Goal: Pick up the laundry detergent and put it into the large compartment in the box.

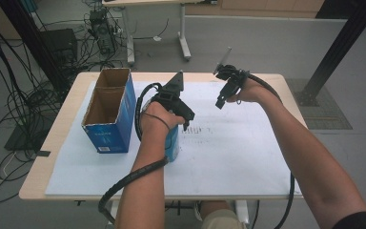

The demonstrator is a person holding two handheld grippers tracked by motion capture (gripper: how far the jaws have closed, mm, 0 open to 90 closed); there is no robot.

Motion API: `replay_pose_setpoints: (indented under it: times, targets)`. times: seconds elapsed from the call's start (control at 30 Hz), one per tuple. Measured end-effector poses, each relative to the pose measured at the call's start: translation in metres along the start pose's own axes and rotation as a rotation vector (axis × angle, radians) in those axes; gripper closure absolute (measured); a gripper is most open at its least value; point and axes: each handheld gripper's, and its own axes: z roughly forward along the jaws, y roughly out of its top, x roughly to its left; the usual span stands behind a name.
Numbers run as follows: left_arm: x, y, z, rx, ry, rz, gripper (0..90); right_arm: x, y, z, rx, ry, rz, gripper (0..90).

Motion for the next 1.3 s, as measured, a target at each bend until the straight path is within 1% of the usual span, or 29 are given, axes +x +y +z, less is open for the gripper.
replay_pose_setpoints:
  times: [0.1, 0.27, 1.0, 1.3]
  targets:
    - [-0.0002, -0.0003, -0.0002, -0.002, 0.0, 0.001, 5.9, -0.0001, -0.0006, -0.0005, -0.006, 0.0, -0.008, 6.0]
    - [-0.0004, -0.0013, 0.0, -0.003, 0.002, 0.0, 6.0, 0.0001, 0.0, -0.0005, 0.001, 0.0, -0.005, 6.0]
    - [0.001, -0.0047, 0.0028, -0.015, 0.004, -0.004, 7.4, 0.0003, 0.0001, -0.0004, -0.001, 0.001, -0.002, 6.1]
    - [0.001, -0.0058, 0.0041, -0.016, 0.004, -0.008, 11.4, 0.0001, -0.0002, -0.0009, 0.0, -0.001, -0.003, 6.1]
